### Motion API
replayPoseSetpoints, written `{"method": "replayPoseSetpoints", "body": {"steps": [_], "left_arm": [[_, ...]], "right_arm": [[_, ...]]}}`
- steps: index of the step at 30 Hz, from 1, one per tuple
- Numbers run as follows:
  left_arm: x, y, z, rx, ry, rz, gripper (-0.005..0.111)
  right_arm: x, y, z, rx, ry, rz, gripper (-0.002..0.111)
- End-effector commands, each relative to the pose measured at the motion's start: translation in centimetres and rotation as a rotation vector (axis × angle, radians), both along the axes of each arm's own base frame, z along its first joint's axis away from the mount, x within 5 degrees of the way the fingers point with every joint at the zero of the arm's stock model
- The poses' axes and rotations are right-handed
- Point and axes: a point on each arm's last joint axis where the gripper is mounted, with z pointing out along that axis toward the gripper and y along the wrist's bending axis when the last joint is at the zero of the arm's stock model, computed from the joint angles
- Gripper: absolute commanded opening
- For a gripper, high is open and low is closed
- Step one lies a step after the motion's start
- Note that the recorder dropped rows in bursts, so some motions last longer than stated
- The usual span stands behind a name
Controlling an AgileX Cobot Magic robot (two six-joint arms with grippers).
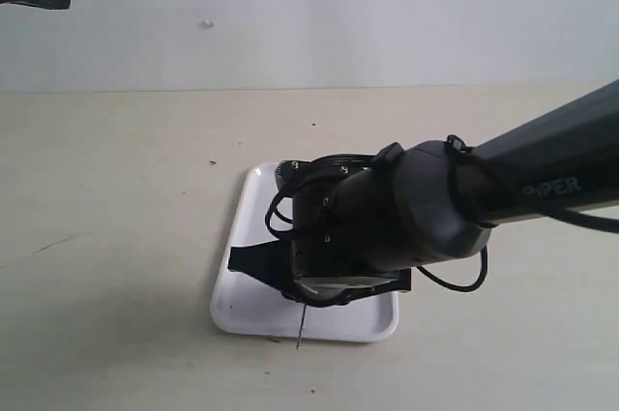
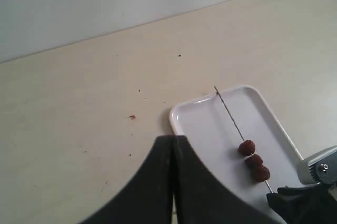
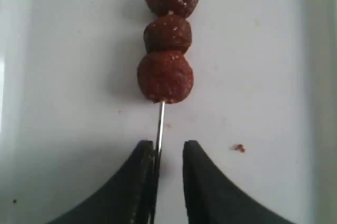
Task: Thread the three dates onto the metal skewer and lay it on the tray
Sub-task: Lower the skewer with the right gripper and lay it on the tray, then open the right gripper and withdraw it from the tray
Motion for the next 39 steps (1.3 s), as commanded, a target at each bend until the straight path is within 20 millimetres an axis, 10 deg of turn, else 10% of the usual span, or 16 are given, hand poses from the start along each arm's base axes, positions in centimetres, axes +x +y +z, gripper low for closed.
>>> {"method": "replayPoseSetpoints", "body": {"steps": [1,24,32,39], "left_arm": [[0.0,0.1,0.3,-0.019,-0.013,0.014,0.000],[0.1,0.1,0.3,-0.020,-0.026,0.024,0.000],[-0.4,0.1,0.1,0.001,0.015,-0.007,0.000],[-5.7,1.2,2.4,-0.023,-0.152,0.045,0.000]], "right_arm": [[0.1,0.2,0.3,-0.001,-0.014,0.024,0.035],[0.0,-0.2,3.3,0.025,-0.064,-0.005,0.043],[-2.6,-0.5,10.2,-0.039,-0.164,0.172,0.000],[-10.2,-3.4,16.9,-0.069,-0.331,0.337,0.000]]}}
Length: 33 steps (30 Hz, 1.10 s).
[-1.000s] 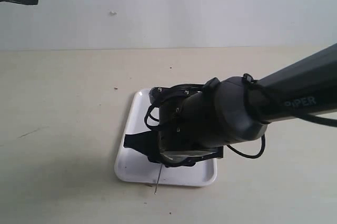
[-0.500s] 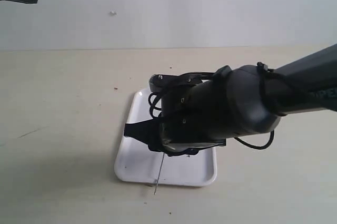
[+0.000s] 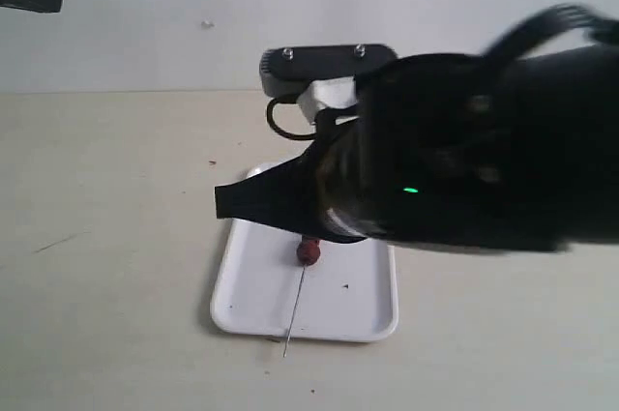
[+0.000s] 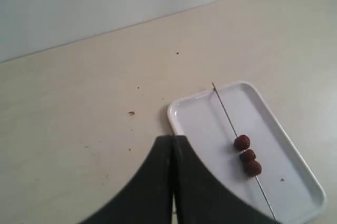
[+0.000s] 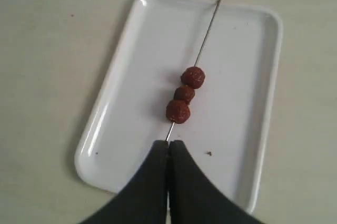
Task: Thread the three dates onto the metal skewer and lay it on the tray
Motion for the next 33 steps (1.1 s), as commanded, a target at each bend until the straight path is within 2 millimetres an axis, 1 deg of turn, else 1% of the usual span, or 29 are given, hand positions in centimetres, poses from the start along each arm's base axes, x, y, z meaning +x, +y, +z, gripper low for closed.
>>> {"method": "replayPoseSetpoints", "body": {"steps": [1,2,3,4,5,6,8,9,11,13,14,17,18,20,24,33], "left_arm": [[-5.1,1.2,1.8,-0.033,-0.164,0.062,0.000],[-6.4,1.4,1.9,-0.041,-0.196,0.073,0.000],[-8.0,1.7,1.9,-0.050,-0.222,0.078,0.000],[-9.7,1.9,1.6,-0.062,-0.237,0.083,0.000],[-11.3,2.2,1.6,-0.076,-0.264,0.094,0.000],[-12.9,2.4,0.9,-0.098,-0.273,0.113,0.000],[-16.0,3.0,0.2,-0.150,-0.326,0.142,0.000],[-17.1,3.1,-0.2,-0.177,-0.337,0.155,0.000],[-19.6,3.5,-1.7,-0.218,-0.363,0.166,0.000],[-21.6,3.6,-2.9,-0.250,-0.376,0.163,0.000],[-23.3,3.7,-4.1,-0.282,-0.380,0.157,0.000],[-25.5,3.8,-5.7,-0.305,-0.400,0.132,0.000],[-26.7,3.9,-6.3,-0.314,-0.421,0.117,0.000],[-27.6,3.7,-7.1,-0.294,-0.396,0.083,0.000],[-27.9,3.5,-7.8,-0.249,-0.317,0.041,0.000],[-28.0,3.5,-7.9,-0.246,-0.309,0.037,0.000]], "right_arm": [[-5.3,-2.5,4.0,0.002,-0.102,0.137,0.000],[-6.4,-3.1,4.9,0.025,-0.125,0.169,0.000],[-7.8,-3.8,5.2,0.038,-0.137,0.209,0.000],[-8.7,-4.6,5.8,0.062,-0.152,0.227,0.000],[-9.6,-5.3,5.8,0.062,-0.159,0.245,0.000],[-10.5,-6.3,6.0,0.076,-0.169,0.257,0.000],[-11.8,-8.1,5.5,0.066,-0.177,0.275,0.000],[-12.3,-8.9,5.2,0.068,-0.184,0.284,0.000],[-12.9,-10.3,4.7,0.069,-0.210,0.306,0.000],[-13.3,-11.4,4.1,0.082,-0.233,0.323,0.000],[-13.6,-12.2,3.5,0.086,-0.243,0.332,0.000],[-13.9,-12.6,3.0,0.105,-0.222,0.330,0.000],[-14.0,-12.7,3.0,0.118,-0.201,0.323,0.000],[-14.0,-12.6,2.9,0.123,-0.196,0.323,0.000],[-14.0,-12.6,2.9,0.124,-0.196,0.324,0.000],[-14.0,-12.6,2.9,0.124,-0.196,0.324,0.000]]}}
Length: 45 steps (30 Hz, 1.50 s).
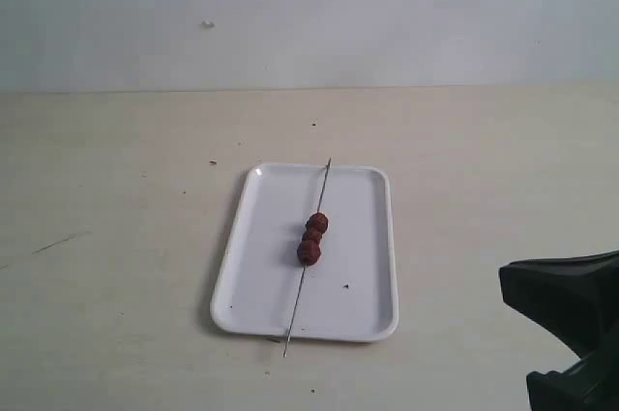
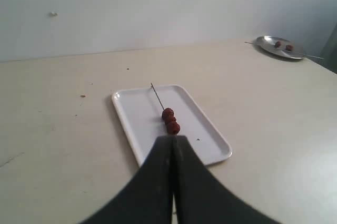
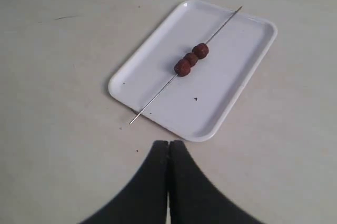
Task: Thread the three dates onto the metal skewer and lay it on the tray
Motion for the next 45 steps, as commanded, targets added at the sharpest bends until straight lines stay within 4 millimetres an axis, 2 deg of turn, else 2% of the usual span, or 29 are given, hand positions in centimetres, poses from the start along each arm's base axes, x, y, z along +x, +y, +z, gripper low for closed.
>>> {"method": "replayPoseSetpoints", "body": {"steps": [1,7,12,16,21,27,31,36,41,45], "left_arm": [[0.0,0.0,-0.1,-0.007,0.004,0.004,0.000],[0.0,0.0,-0.1,-0.007,0.004,0.004,0.000],[0.0,0.0,-0.1,-0.007,0.004,0.004,0.000],[0.0,0.0,-0.1,-0.007,0.004,0.004,0.000],[0.0,0.0,-0.1,-0.007,0.004,0.004,0.000],[0.0,0.0,-0.1,-0.007,0.004,0.004,0.000],[0.0,0.0,-0.1,-0.007,0.004,0.004,0.000],[0.0,0.0,-0.1,-0.007,0.004,0.004,0.000],[0.0,0.0,-0.1,-0.006,0.006,0.003,0.000],[0.0,0.0,-0.1,-0.006,0.006,0.003,0.000]], "right_arm": [[-0.1,-0.2,0.0,0.006,-0.007,0.012,0.000],[0.2,-1.6,0.7,0.056,-0.034,-0.046,0.000],[1.1,-4.6,1.4,0.143,-0.095,-0.217,0.000],[1.2,-7.1,0.4,0.173,-0.191,-0.352,0.000],[-0.5,-10.4,-0.9,0.151,-0.250,-0.596,0.000],[-2.6,-12.6,-1.5,0.045,-0.358,-0.825,0.000],[-2.8,-13.0,-2.5,-0.044,-0.439,-0.848,0.000],[-1.9,-12.0,-4.9,-0.090,-0.502,-0.697,0.000],[-1.6,-11.2,-6.9,-0.064,-0.510,-0.600,0.000],[-1.5,-10.7,-7.4,-0.036,-0.526,-0.549,0.000]]}}
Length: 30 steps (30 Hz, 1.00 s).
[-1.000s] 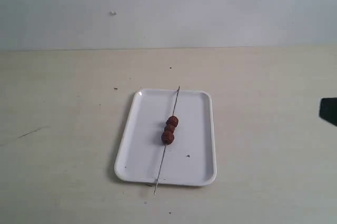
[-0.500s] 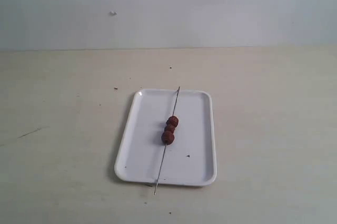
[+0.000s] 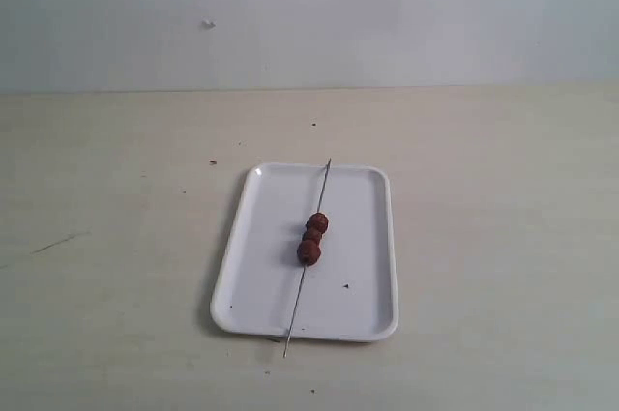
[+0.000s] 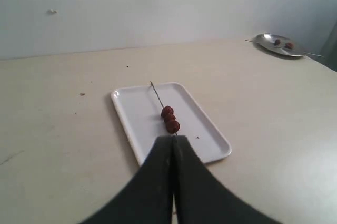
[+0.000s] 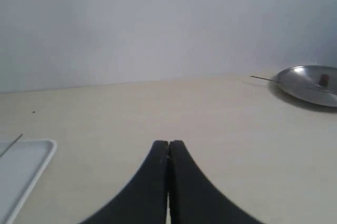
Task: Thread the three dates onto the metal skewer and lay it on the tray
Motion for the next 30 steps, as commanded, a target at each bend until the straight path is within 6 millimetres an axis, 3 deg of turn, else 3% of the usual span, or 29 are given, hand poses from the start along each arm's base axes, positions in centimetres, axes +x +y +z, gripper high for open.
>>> {"method": "replayPoseSetpoints", "body": {"steps": [1,13,30], "left_arm": [[0.02,0.00,-0.09,-0.008,0.001,0.005,0.000],[0.02,-0.01,-0.11,-0.007,0.003,0.004,0.000],[0.02,-0.01,-0.11,-0.007,0.003,0.004,0.000]], "right_arm": [[0.12,0.70,-0.35,-0.003,-0.045,0.078,0.000],[0.08,0.82,-0.86,-0.069,0.010,0.100,0.000],[0.10,0.87,-0.72,-0.022,-0.013,0.099,0.000]]}}
